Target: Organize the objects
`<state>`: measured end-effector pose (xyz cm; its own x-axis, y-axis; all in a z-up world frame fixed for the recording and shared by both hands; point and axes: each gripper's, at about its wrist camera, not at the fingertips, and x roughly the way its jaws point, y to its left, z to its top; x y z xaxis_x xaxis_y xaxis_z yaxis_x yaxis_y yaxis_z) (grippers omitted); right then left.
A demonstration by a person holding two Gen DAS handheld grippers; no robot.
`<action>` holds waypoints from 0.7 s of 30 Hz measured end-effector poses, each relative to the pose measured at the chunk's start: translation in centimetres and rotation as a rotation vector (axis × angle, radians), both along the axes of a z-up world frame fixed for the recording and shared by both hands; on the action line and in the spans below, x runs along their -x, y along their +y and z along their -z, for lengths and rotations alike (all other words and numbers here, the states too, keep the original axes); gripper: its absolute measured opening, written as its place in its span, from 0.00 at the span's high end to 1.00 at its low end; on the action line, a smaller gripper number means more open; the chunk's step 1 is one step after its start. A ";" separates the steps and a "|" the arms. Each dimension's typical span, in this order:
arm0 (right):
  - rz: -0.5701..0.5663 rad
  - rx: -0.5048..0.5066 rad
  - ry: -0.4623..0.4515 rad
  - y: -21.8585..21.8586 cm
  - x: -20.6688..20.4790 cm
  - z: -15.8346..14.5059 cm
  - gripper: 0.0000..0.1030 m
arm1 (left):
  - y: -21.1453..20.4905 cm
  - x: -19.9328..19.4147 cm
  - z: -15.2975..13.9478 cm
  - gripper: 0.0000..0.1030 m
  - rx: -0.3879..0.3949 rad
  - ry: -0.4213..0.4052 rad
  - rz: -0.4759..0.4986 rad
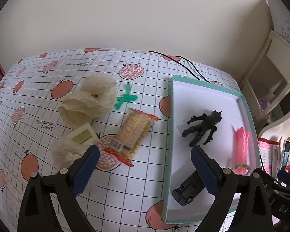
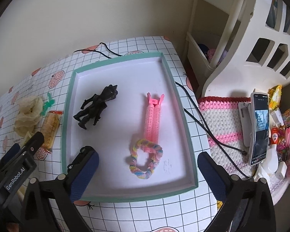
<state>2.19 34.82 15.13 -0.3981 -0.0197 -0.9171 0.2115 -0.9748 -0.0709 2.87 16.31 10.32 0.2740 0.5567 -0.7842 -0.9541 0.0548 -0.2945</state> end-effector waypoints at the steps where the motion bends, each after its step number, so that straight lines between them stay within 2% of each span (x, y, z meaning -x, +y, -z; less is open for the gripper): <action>1: -0.001 -0.002 0.000 -0.1 0.0 0.0 0.00 | 0.1 0.1 0.0 0.07 0.002 -0.003 -0.005; 12: -0.013 -0.014 0.009 -1.0 -0.3 0.1 0.00 | 0.5 2.1 0.5 0.07 0.020 -0.024 -0.048; 21: -0.033 0.001 0.027 -3.3 -0.6 0.2 0.00 | 1.3 6.2 1.0 0.07 0.029 -0.044 -0.124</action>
<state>2.77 31.51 14.95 -0.4216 -0.0341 -0.9062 0.2420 -0.9673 -0.0762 -3.29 17.63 9.34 0.2390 0.5658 -0.7891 -0.9390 -0.0721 -0.3362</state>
